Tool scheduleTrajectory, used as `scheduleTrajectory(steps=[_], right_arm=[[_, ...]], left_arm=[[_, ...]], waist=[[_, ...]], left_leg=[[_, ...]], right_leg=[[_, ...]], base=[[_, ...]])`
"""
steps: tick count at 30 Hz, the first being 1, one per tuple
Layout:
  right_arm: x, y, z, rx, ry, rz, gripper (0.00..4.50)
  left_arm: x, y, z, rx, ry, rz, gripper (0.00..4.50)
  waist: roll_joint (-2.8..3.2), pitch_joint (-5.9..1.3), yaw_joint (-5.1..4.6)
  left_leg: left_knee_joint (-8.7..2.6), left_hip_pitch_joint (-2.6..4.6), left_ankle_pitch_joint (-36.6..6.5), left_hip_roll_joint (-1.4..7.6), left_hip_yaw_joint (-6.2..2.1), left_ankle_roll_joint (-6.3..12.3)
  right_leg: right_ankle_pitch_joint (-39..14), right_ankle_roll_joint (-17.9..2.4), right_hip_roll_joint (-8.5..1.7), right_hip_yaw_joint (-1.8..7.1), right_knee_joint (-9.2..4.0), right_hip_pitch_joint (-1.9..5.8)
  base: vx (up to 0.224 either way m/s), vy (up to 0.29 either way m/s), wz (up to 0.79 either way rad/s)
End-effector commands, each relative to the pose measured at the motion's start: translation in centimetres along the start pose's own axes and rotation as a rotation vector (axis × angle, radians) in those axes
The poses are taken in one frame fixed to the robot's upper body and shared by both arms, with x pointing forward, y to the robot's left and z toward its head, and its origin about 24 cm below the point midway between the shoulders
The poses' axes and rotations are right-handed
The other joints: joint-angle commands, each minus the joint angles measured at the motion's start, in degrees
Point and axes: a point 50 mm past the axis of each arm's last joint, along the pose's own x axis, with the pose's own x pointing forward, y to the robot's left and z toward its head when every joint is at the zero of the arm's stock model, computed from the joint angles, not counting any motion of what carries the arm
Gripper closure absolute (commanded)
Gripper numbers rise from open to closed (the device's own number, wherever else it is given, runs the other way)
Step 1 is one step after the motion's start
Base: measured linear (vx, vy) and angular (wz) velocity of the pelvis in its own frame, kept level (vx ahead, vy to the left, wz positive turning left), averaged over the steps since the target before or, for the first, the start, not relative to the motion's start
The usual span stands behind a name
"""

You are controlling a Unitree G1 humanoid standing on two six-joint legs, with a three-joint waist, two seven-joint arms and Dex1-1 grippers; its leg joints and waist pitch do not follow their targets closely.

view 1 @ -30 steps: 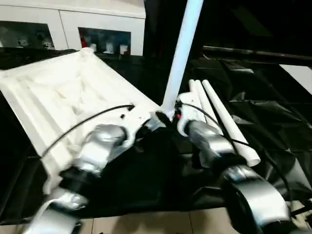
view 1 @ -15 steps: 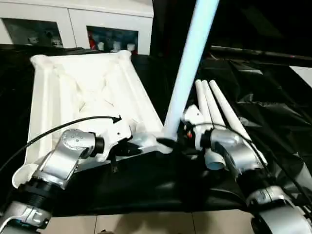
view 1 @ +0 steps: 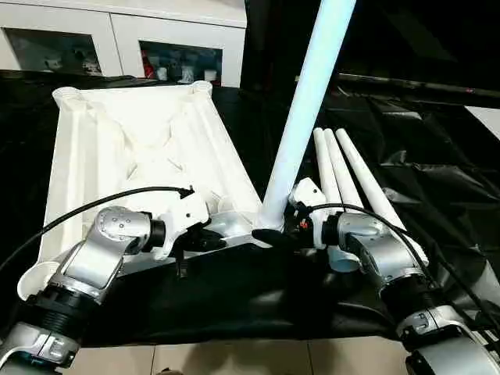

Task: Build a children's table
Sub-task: Rotate leg to tighten

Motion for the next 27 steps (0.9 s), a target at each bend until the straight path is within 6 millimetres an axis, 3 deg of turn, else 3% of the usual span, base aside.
scheduleTrajectory(steps=[1,8,12,13,15,19,21,23,25,27], right_arm=[[-0.4,0.0,0.0,-0.001,-0.005,-0.006,1.49],[0.2,-0.6,-0.7,0.103,-0.052,-0.165,1.69],[1.5,-1.3,-1.7,0.242,-0.074,-0.413,1.72],[1.9,-1.5,-1.9,0.287,-0.074,-0.500,1.72],[2.4,-1.7,-2.0,0.322,-0.073,-0.583,1.73],[3.3,-1.6,-1.9,0.370,-0.078,-0.657,1.73],[5.1,-0.8,-1.0,0.328,-0.058,-0.655,1.73],[6.4,-0.2,-0.1,0.279,-0.068,-0.623,1.73],[6.7,-0.1,0.4,0.282,-0.099,-0.611,1.17],[6.7,-0.2,0.8,0.281,-0.123,-0.598,1.03]], left_arm=[[0.8,-0.8,0.0,-0.004,-0.033,-0.056,4.50],[1.3,-0.2,0.0,-0.033,-0.028,0.021,4.50],[3.2,1.1,0.8,-0.096,-0.032,0.196,4.50],[3.9,1.3,1.2,-0.111,-0.030,0.236,4.50],[4.8,1.4,1.7,-0.132,-0.034,0.283,4.50],[6.0,1.5,2.7,-0.163,-0.054,0.326,4.50],[7.4,1.3,4.0,-0.182,-0.080,0.354,4.50],[8.0,1.1,4.5,-0.168,-0.081,0.355,4.50],[7.9,1.1,4.4,-0.154,-0.071,0.356,4.50],[7.6,1.2,4.0,-0.154,-0.066,0.359,4.50]], waist=[[0.64,-3.14,-0.10],[0.63,-3.01,-0.26],[0.73,-2.92,-0.31],[0.78,-2.85,-0.46],[0.67,-3.04,-0.42],[0.87,-3.22,-0.37],[0.89,-3.29,-0.47],[0.77,-3.36,-0.37],[0.54,-3.34,-0.36],[0.47,-3.24,-0.30]], left_leg=[[-3.39,0.02,-4.11,1.47,0.28,2.67],[-3.56,0.03,-5.57,1.45,0.27,1.59],[-3.70,0.18,-7.46,1.44,0.17,-0.08],[-3.70,0.30,-8.15,1.42,0.28,-0.54],[-3.70,0.18,-8.31,1.38,0.12,-1.15],[-3.52,0.00,-6.91,1.09,0.19,-0.19],[-3.42,0.17,-6.45,1.08,0.35,0.19],[-3.31,-0.19,-5.87,1.00,0.37,0.65],[-3.26,-0.23,-6.40,0.87,0.43,1.49],[-3.29,-0.21,-6.75,0.96,0.42,1.89]], right_leg=[[-2.63,-11.96,-3.62,3.54,-3.58,3.41],[-5.72,-11.32,-3.68,3.60,-3.90,3.27],[-10.65,-9.96,-3.83,3.67,-4.37,3.14],[-11.76,-9.67,-3.82,3.79,-4.54,2.74],[-13.00,-8.61,-3.79,3.74,-4.52,2.93],[-8.19,-8.71,-3.44,3.90,-4.14,2.97],[-6.53,-9.32,-3.38,3.97,-4.06,2.75],[-5.99,-9.20,-3.47,3.97,-3.99,3.05],[-6.85,-8.68,-3.50,3.97,-4.14,3.05],[-7.92,-8.30,-3.53,3.95,-4.23,2.89]], base=[[0.000,0.000,0.00],[0.000,0.000,0.00],[0.000,0.000,0.00],[0.000,0.000,0.00],[0.000,0.000,0.00],[0.000,0.000,0.00],[0.000,0.000,0.00],[0.000,0.000,0.00],[0.000,0.000,0.00],[0.000,0.000,0.00]])
